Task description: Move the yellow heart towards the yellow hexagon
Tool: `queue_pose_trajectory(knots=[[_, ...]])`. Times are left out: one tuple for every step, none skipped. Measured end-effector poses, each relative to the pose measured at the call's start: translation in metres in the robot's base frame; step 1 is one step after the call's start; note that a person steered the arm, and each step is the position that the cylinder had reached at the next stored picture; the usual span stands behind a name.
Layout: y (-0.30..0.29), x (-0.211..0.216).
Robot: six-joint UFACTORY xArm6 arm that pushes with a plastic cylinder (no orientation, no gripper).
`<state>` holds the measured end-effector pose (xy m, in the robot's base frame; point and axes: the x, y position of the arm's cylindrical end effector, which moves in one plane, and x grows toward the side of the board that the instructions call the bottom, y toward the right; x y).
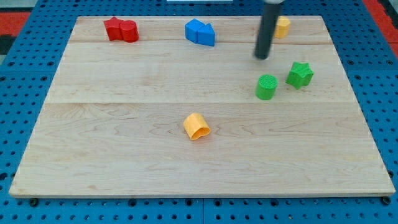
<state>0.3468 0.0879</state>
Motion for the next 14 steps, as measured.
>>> queue_pose_trajectory(knots=[[-0.075, 0.052], [-0.086, 0.120], [-0.044, 0.185], [-0.041, 0.243], [-0.084, 0.265], [-0.097, 0.263], [-0.107, 0.218], [-0.126, 0.109], [-0.126, 0.047], [-0.104, 0.071], [-0.102, 0.099], [-0.077, 0.123], [-0.059, 0.102], [-0.063, 0.053]])
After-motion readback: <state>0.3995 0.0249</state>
